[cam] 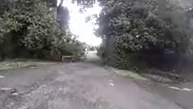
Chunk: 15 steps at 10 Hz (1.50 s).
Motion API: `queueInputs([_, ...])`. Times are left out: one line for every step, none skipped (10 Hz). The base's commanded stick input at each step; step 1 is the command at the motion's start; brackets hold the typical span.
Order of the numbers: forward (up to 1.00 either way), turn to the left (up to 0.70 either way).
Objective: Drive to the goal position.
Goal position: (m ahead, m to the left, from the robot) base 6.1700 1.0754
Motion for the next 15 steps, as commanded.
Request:
queueInputs([0.7, -0.32])
queueInputs([0.7, -0.18])
queueInputs([0.7, 0.0])
queueInputs([0.7, 0.0])
queueInputs([0.7, 0.0])
queueInputs([0.7, 0.0])
queueInputs([0.7, 0.0])
queueInputs([0.7, 0.0])
queueInputs([0.7, 0.0])
queueInputs([0.7, 0.0])
queueInputs([0.7, 0.0])
queueInputs([0.7, 0.0])
queueInputs([0.7, 0.0])
queueInputs([0.7, 0.0])
queueInputs([0.7, 0.0])
